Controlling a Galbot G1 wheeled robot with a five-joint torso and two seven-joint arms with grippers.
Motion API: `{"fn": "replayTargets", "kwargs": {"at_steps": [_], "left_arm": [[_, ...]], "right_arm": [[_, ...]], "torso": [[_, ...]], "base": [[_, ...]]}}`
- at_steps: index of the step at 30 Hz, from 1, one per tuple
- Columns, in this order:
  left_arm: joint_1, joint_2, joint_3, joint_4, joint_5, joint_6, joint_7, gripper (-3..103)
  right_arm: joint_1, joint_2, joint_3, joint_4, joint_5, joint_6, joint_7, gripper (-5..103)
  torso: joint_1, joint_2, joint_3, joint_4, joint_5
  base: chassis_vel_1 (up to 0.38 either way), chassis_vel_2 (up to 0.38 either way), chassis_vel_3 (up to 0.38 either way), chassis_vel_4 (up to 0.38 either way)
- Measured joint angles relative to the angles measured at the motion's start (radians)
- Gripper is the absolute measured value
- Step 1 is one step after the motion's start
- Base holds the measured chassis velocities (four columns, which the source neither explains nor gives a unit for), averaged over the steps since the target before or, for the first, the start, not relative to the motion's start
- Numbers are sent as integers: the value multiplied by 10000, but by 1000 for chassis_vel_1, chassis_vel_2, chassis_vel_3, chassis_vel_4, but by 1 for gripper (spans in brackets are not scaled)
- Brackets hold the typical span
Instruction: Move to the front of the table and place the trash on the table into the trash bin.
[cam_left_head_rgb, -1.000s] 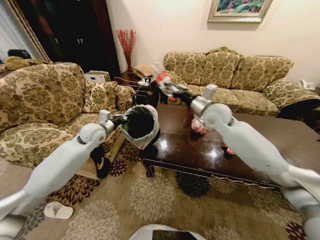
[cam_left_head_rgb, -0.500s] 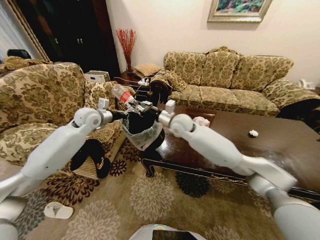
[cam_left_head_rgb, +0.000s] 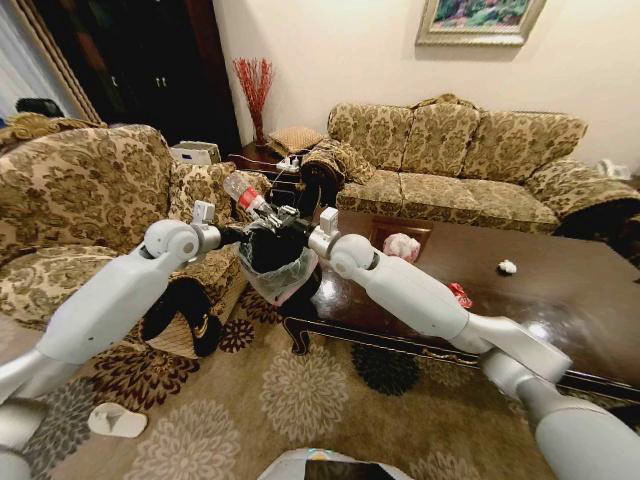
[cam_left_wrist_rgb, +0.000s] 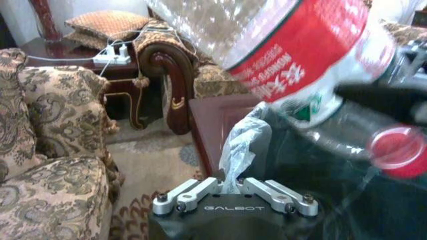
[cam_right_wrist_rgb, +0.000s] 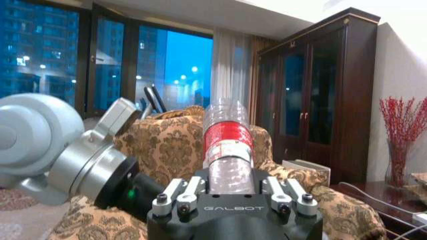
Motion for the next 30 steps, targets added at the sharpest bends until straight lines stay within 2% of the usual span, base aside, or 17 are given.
{"fn": "replayTargets", "kwargs": {"at_steps": [2, 3, 5, 6, 10, 13, 14, 16, 17, 19, 21, 23, 24, 26, 27, 28, 30], "left_arm": [[-9, -30, 0, 19, 52, -8, 19, 3], [-9, -30, 0, 19, 52, -8, 19, 3], [-47, -34, 1, 36, 116, -11, 36, 3], [-47, -34, 1, 36, 116, -11, 36, 3], [-126, -18, 3, 41, 128, -21, 58, 3], [-117, -9, -6, 44, 160, -27, 62, 3], [-43, -13, -35, 35, 273, -84, 66, 3], [235, -44, -189, -48, 572, -318, 63, 3], [235, -44, -189, -48, 572, -318, 63, 3], [851, -47, -658, -407, 884, -507, 55, 3], [987, -32, -755, -504, 936, -549, 44, 3], [1539, -36, -1114, -844, 1182, -817, -65, 3], [1539, -36, -1114, -844, 1182, -817, -65, 3], [1905, -156, -1315, -1053, 1380, -1068, -217, 3], [2089, -330, -1393, -1142, 1532, -1298, -325, 3], [2089, -330, -1393, -1142, 1532, -1298, -325, 3], [2455, -589, -1513, -1363, 1684, -1649, -401, 3]], "right_arm": [[-35, -42, -23, 0, 35, 84, -7, 48], [-35, -42, -23, 0, 35, 84, -7, 48], [-54, -66, -24, -13, 71, 107, -42, 59], [-54, -66, -24, -13, 71, 107, -42, 59], [-56, -111, 64, 57, 106, 124, 29, 76], [-54, -289, 299, 426, 199, 105, 509, 81], [-56, -499, 485, 808, 360, -34, 941, 91], [-174, -940, 1008, 1411, 675, -494, 1785, 96], [-174, -940, 1008, 1411, 675, -494, 1785, 96], [-482, -1595, 1799, 1806, 764, -1195, 2586, 100], [-576, -1769, 1988, 1815, 754, -1328, 2674, 100], [-1212, -2727, 2721, 1988, 568, -1760, 2844, 100], [-1212, -2727, 2721, 1988, 568, -1760, 2844, 100], [-2193, -3748, 3613, 2536, 492, -2183, 2752, 100], [-3370, -4466, 4607, 3133, 466, -2416, 2788, 100], [-3370, -4466, 4607, 3133, 466, -2416, 2788, 100], [-5321, -5292, 6249, 3869, 80, -2434, 2787, 100]], "torso": [[0, 0, 0, -1, 0], [0, 0, 0, -1, 0], [0, 0, 0, 0, 0], [0, 0, 0, 0, 0], [0, 0, 1, 1, 0], [0, 0, 0, 1, 1], [1, 0, 1, 2, 1], [0, 1, 0, 2, 0], [0, 1, 0, 2, 0], [0, 1, 0, 0, 0], [0, 2, 0, 0, 3], [0, 1, 0, 4, 4], [0, 1, 0, 4, 4], [1, 1, 1, 3, 1], [0, 1, 1, 1, 5], [0, 1, 1, 1, 5], [-1, 3, -1, -13, 2]], "base": [[0, 0, 0, 0], [0, 0, 0, 0], [0, 0, 0, 0], [0, 0, 0, 0], [0, 0, 0, 0], [0, 0, 0, 0], [0, 0, 0, 0], [0, 0, 0, 0], [0, 0, 0, 0], [0, 0, 0, 0], [0, 0, 0, 0], [0, 0, 0, 0], [0, 0, 0, 0], [0, 0, 0, 0], [0, 0, 0, 0], [0, 0, 0, 0], [0, 0, 0, 0]]}}
